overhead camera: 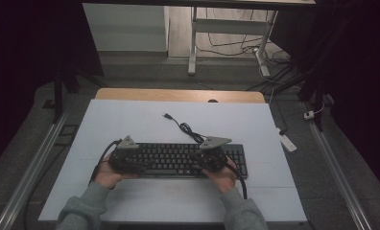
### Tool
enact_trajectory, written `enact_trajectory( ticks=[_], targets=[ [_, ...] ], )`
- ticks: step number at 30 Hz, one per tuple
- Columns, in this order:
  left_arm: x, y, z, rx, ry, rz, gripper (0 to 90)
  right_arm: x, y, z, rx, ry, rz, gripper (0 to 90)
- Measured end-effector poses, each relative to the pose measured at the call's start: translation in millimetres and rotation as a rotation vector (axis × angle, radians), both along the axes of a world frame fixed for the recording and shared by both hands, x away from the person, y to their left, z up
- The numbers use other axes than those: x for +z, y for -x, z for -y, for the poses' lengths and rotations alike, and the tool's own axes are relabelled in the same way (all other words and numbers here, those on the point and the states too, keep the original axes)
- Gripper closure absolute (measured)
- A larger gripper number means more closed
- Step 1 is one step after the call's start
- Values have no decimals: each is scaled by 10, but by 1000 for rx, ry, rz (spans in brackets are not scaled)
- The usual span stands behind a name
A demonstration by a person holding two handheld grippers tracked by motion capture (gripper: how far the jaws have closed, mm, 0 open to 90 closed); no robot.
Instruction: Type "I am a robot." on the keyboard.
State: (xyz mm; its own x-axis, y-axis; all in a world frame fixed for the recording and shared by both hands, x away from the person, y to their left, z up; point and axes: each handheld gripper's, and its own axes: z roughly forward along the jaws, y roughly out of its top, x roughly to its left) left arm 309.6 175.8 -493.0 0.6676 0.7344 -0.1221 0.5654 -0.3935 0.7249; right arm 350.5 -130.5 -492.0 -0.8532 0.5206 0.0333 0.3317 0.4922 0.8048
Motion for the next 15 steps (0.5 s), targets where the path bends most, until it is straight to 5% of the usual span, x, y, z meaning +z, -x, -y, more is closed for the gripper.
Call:
enact_trajectory(
  ticks=[15],
  targets=[
    [-9, 0, 4, -4, -2, -1, 290, -114, -148, -339, 11, 48, -39, 894]
  ],
)
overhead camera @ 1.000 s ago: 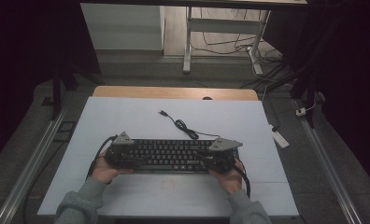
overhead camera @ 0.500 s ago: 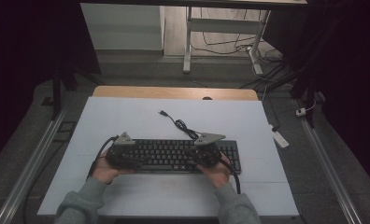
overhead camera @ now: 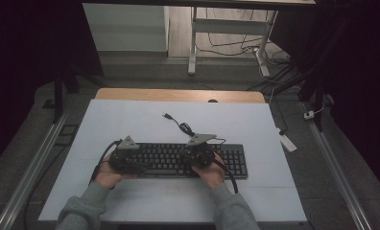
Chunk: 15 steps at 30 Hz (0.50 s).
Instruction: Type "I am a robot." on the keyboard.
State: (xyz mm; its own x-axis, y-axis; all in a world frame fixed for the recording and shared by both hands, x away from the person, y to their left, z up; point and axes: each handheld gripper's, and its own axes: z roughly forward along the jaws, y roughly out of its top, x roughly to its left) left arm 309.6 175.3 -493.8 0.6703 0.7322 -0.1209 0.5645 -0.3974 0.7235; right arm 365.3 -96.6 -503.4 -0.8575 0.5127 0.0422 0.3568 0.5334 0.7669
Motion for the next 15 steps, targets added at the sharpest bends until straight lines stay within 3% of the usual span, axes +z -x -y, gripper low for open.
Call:
enact_trajectory(
  ticks=[15],
  targets=[
    [-6, 0, -12, -5, -4, 0, 289, -90, -102, -127, -20, 21, -16, 892]
  ],
)
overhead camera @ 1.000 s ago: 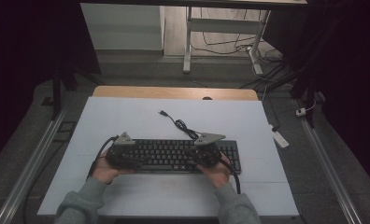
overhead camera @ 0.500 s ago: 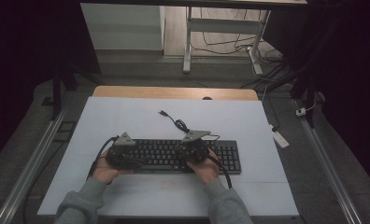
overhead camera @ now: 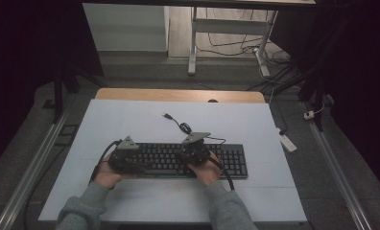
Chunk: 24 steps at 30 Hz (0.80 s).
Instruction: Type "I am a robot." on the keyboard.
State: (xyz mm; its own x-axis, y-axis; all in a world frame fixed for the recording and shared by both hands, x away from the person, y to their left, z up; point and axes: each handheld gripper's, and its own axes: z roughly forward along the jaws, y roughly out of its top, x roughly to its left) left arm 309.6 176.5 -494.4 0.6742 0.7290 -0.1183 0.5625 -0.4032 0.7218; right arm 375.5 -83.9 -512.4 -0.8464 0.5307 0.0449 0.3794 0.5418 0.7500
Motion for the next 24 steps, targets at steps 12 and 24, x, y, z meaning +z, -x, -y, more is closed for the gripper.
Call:
enact_trajectory(
  ticks=[12, 24],
  targets=[
    [-4, 3, -1, -3, -2, 1, 289, -9, -29, -5, -5, 16, -4, 891],
    [-1, 6, -5, -3, -5, 6, 287, -12, -24, -13, -7, 13, -1, 894]
  ],
)
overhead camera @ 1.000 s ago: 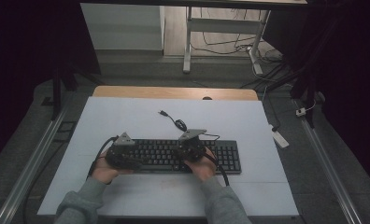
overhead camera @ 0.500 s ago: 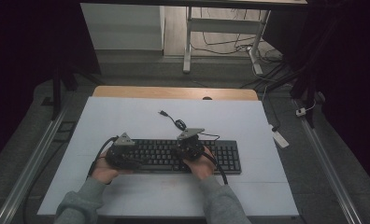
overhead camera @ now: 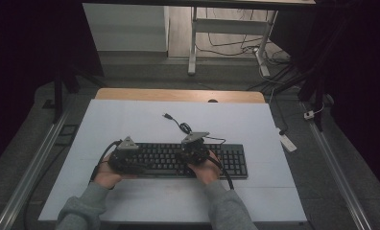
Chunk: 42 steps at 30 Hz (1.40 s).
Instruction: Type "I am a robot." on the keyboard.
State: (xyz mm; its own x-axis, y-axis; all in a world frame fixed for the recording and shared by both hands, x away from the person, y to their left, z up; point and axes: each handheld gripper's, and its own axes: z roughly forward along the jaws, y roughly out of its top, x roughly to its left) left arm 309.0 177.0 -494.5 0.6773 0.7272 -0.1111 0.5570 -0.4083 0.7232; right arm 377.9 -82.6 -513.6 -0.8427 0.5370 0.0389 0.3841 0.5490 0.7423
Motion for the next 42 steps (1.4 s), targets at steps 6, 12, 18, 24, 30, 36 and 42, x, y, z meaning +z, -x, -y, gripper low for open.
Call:
enact_trajectory(
  ticks=[6, 12, 18, 24, 30, 36, 42],
  targets=[
    [1, 0, -6, 6, 5, 0, 287, 78, 45, 89, -1, -26, 16, 877],
    [3, 0, -7, 11, 5, 2, 287, 134, 128, 260, -5, -54, 41, 726],
    [-1, -8, -21, 19, 3, 0, 287, 187, 229, 461, -16, -75, 73, 614],
    [-7, -16, -46, 31, 6, -1, 287, 176, 314, 665, -39, -85, 81, 566],
    [-8, -21, -59, 38, 8, -4, 287, 160, 386, 847, -61, -94, 93, 540],
    [1, -20, -75, 47, 12, 7, 288, 146, 423, 944, -71, -85, 107, 527],
    [7, -22, -99, 62, 24, 11, 289, 142, 449, 991, -72, -92, 113, 525]
  ],
)
